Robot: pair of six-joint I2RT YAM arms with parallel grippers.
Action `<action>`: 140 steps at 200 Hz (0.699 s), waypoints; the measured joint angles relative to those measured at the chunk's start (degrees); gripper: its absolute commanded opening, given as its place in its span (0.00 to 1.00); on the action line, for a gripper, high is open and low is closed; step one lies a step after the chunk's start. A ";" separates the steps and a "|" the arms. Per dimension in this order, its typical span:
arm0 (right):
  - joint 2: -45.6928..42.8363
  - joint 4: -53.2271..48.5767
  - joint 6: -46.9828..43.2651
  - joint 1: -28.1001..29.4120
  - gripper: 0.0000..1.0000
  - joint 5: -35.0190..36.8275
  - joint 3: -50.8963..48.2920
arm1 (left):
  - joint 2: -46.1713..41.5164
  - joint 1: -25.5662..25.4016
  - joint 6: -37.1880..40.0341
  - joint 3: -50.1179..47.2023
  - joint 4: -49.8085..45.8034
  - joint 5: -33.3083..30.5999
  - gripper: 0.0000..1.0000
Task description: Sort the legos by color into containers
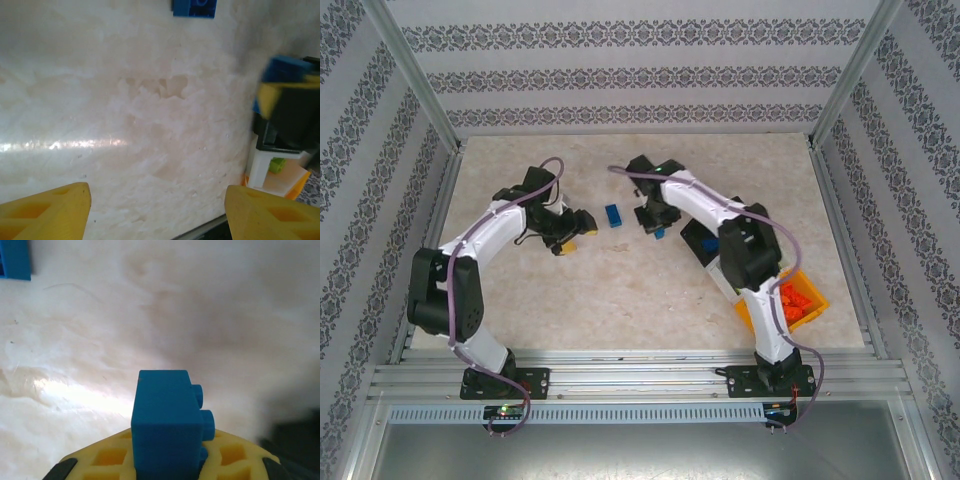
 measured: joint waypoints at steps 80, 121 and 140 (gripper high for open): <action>-35.50 2.75 8.13 -24.81 0.14 -1.14 -36.48 | 18.58 -7.80 1.84 23.43 -1.27 -2.36 0.73; -36.39 4.81 9.27 -30.42 0.14 -4.57 -42.99 | 24.98 -10.45 2.47 31.58 -4.17 -3.85 0.73; -36.24 6.16 9.27 -30.97 0.14 -5.79 -42.27 | 25.99 -11.13 2.49 32.59 -5.40 -4.68 0.73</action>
